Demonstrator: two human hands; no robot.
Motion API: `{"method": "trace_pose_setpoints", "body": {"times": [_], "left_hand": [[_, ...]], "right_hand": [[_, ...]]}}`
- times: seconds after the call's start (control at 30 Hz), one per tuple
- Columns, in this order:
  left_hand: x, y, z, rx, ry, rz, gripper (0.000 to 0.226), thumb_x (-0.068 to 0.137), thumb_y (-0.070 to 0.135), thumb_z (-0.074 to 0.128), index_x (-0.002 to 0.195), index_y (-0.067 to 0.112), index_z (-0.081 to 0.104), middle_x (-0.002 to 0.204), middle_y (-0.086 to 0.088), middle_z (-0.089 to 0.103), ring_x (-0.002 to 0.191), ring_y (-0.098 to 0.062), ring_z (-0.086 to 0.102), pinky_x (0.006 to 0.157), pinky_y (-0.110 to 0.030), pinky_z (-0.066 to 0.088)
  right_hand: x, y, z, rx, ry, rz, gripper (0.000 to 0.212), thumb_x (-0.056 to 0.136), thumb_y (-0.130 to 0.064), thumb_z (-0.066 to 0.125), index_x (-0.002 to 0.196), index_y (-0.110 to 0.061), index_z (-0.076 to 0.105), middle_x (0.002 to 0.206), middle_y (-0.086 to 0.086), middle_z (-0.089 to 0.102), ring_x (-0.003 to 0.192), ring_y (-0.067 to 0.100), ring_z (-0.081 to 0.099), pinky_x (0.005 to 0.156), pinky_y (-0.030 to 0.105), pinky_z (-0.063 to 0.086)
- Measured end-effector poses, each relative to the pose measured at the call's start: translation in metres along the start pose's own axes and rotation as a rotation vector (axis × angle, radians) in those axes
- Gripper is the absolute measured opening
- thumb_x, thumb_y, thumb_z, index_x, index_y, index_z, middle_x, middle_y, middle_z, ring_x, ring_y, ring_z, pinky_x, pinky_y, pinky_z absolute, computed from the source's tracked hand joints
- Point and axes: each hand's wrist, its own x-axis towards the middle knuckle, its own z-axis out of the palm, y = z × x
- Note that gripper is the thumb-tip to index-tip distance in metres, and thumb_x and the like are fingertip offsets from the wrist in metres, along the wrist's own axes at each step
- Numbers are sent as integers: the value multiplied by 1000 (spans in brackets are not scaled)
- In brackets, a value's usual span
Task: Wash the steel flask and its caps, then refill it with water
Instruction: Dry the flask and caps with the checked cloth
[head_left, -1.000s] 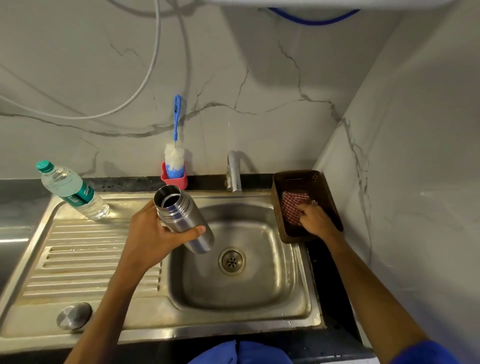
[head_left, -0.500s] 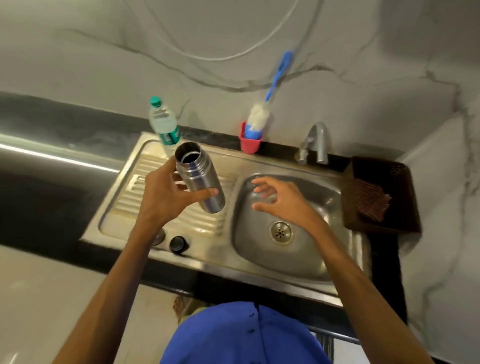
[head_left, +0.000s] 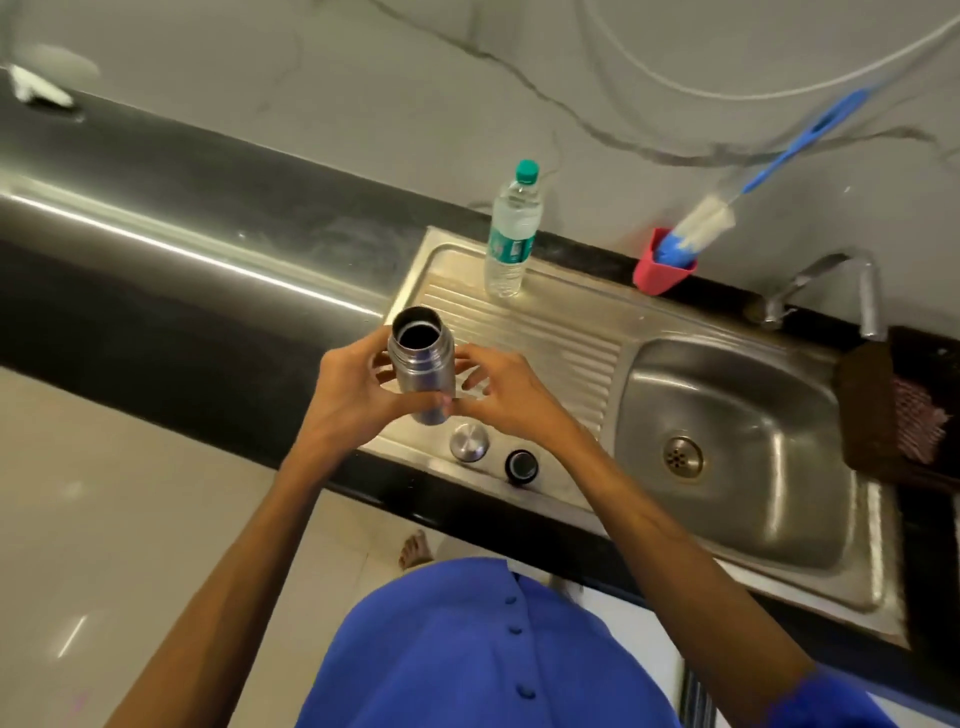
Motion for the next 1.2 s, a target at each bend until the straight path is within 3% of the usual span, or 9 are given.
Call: {"method": "trace_pose_setpoints", "body": {"times": [0.07,0.2,0.33,0.5,0.67,1.2], "left_hand": [[2,-22,-14,-22,-29,-1,77,61,32,103,130,23,70,111,11,77,105,-5,73,95,-25,58],[5,-66,-27,-54,-79,-6,73,65,26,101,131,22,68,115,13,76,109,-5,71,97,-28,58],[7,-99,-24,-82,-133,-35,72,68,26,100,132,23,67,119,13,74,113,-2,68,99,-25,56],[7,-121,-15,-129,-175,-44,71,68,25,100,131,24,67,117,16,73,112,2,68,95,-12,51],[10,-133,-11,-158,-202,-43,73,70,27,99,134,22,66,121,16,72,115,2,66,98,-10,49],[6,-141,-6,-118,-202,-99,74,74,34,96,138,35,59,129,21,68,124,1,62,104,-16,46]], "right_hand": [[17,-9,22,-22,8,35,60,77,-37,88,130,-20,65,115,-6,72,88,-8,61,73,8,48],[42,-7,64,-63,-1,104,61,72,-55,80,126,-30,64,113,-11,72,92,4,67,78,34,61],[53,6,96,-135,-21,165,61,67,-66,70,120,-38,62,109,-15,70,91,8,66,74,39,61],[49,14,112,-169,-36,230,48,73,-53,75,116,-34,64,108,-12,70,87,10,66,72,42,61],[49,18,115,-165,-14,273,48,77,-34,86,120,-34,65,110,-11,70,86,10,66,72,41,61],[42,28,123,-143,19,268,61,83,-31,83,137,-38,56,122,-10,69,92,10,66,78,41,61]]}}
